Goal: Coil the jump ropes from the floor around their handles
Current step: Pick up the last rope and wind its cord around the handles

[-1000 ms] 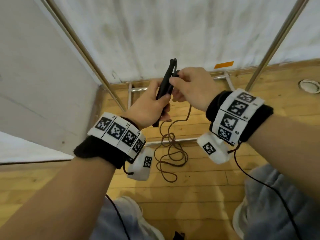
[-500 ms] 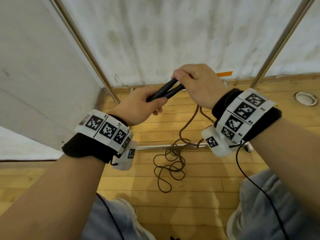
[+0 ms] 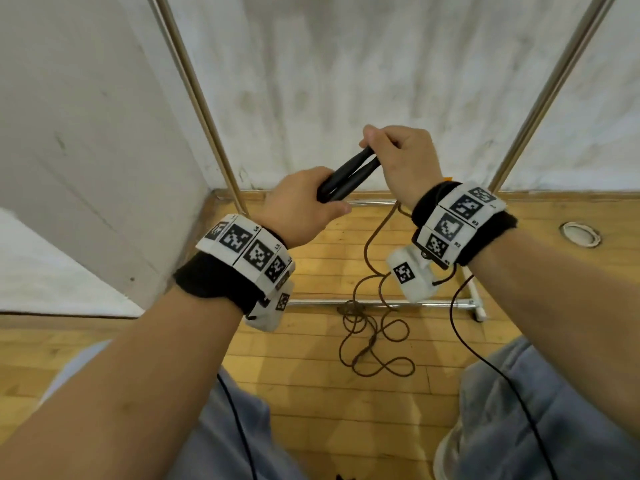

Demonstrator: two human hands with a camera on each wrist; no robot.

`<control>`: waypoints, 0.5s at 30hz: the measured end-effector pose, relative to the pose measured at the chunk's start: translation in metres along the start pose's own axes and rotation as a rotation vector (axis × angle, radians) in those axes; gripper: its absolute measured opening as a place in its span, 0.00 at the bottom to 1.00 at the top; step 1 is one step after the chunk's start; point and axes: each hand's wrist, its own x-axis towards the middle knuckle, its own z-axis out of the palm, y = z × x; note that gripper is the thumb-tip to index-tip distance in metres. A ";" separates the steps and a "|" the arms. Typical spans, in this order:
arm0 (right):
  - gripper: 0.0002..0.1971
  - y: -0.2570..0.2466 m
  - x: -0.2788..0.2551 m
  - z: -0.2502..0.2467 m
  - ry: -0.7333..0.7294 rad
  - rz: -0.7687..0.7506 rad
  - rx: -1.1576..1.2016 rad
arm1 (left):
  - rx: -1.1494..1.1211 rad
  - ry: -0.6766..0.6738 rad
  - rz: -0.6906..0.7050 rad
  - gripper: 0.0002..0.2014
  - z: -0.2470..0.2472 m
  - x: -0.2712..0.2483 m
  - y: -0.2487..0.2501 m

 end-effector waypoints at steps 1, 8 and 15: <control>0.17 -0.002 -0.001 0.000 -0.004 -0.015 -0.004 | 0.027 -0.018 -0.011 0.11 -0.002 -0.002 0.000; 0.20 -0.029 -0.003 -0.007 -0.064 -0.056 0.170 | -0.076 0.090 0.021 0.13 -0.018 -0.012 0.001; 0.14 -0.041 -0.001 -0.003 -0.282 0.017 0.276 | -0.616 0.172 -0.039 0.03 -0.034 -0.013 0.001</control>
